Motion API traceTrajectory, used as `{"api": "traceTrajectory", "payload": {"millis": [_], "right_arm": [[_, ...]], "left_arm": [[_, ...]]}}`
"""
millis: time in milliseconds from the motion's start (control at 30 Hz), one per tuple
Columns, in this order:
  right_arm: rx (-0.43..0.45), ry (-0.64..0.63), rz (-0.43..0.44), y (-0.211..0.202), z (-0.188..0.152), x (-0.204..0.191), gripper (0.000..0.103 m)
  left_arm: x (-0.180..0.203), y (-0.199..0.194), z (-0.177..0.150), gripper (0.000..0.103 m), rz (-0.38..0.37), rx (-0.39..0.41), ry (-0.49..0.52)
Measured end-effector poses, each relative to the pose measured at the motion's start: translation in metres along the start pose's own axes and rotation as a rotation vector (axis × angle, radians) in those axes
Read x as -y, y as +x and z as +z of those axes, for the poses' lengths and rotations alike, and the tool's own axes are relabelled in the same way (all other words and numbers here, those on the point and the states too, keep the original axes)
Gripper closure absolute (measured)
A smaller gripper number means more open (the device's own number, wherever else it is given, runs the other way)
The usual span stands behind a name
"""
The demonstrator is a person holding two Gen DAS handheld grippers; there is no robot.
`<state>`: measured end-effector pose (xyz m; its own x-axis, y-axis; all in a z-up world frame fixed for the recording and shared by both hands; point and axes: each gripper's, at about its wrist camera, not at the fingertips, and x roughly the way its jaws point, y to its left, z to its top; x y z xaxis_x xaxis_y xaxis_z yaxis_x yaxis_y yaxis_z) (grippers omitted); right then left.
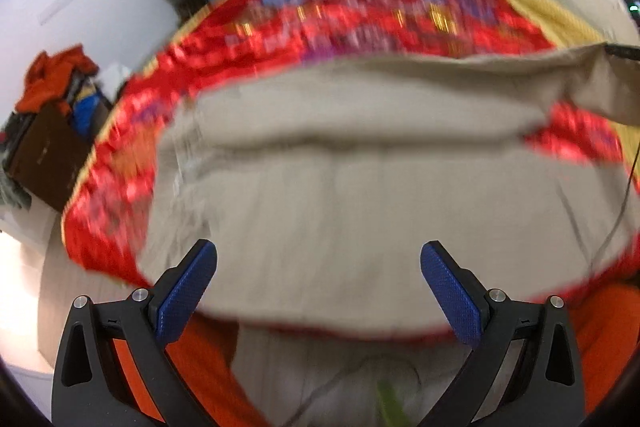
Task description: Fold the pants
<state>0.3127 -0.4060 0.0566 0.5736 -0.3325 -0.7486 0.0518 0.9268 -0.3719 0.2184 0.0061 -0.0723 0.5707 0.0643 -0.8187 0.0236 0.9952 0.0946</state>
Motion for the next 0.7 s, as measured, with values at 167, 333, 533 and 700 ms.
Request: {"api": "traceTrajectory", "payload": {"millis": [167,333,533,700], "right_arm": [[-0.170,-0.046,-0.216,0.073,0.060,0.030,0.027],[-0.081,-0.208,0.117,0.054,0.058,-0.108,0.031],[-0.060,-0.502,0.697,0.037,0.074,-0.320,0.031],[-0.069,-0.752,0.771,0.057,0.096,-0.440,0.041]], "left_arm": [[-0.027,0.034,0.028,0.001,0.073,0.114,-0.153],[-0.048,0.113,0.012,0.001,0.124,0.110,-0.227],[-0.049,0.151,-0.024,0.001,0.071,0.054,-0.159],[-0.045,0.145,-0.018,0.001,0.018,0.069,-0.132]]}}
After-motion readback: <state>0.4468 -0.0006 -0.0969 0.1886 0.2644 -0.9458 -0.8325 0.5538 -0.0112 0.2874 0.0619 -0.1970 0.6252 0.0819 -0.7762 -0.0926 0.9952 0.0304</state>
